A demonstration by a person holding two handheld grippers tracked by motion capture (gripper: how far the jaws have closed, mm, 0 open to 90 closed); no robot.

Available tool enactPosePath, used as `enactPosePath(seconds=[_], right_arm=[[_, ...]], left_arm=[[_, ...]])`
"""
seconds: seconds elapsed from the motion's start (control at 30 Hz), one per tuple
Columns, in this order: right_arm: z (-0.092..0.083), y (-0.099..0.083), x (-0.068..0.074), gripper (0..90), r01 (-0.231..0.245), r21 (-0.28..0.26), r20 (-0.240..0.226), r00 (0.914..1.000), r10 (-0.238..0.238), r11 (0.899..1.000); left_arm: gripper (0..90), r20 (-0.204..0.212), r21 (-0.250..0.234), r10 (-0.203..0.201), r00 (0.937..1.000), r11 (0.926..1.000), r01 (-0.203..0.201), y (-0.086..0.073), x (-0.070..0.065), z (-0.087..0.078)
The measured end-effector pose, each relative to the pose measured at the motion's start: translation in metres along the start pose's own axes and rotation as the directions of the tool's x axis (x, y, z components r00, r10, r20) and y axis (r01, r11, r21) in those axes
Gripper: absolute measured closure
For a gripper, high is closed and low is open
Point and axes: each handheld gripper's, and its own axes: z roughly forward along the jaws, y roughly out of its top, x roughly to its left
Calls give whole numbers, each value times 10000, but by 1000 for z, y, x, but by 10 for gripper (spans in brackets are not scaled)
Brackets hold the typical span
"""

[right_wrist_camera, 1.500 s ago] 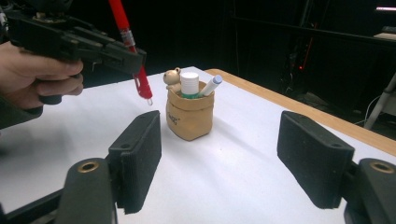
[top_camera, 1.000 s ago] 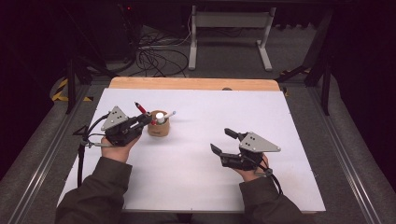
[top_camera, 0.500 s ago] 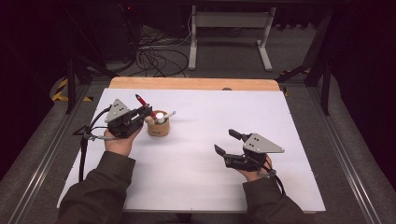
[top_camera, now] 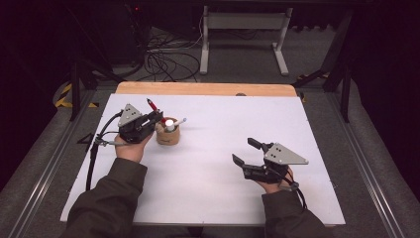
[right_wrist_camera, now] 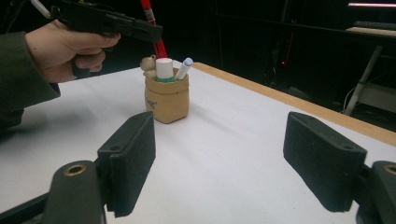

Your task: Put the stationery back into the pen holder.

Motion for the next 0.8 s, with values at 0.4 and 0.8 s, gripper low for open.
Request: enactPosePath(seconds=[0.4,0.8], right_arm=[[-2,-1,-1,260,-26,30,33,10000,26,10000],[-1,-2,0,261,-55,79,-22,10000,55,10000]], left_arm=[[790,-208,567,352,9992,9978,-339,-7,-2,19],[785,-326,892,418,9986,9953,-388,-12,1,26]])
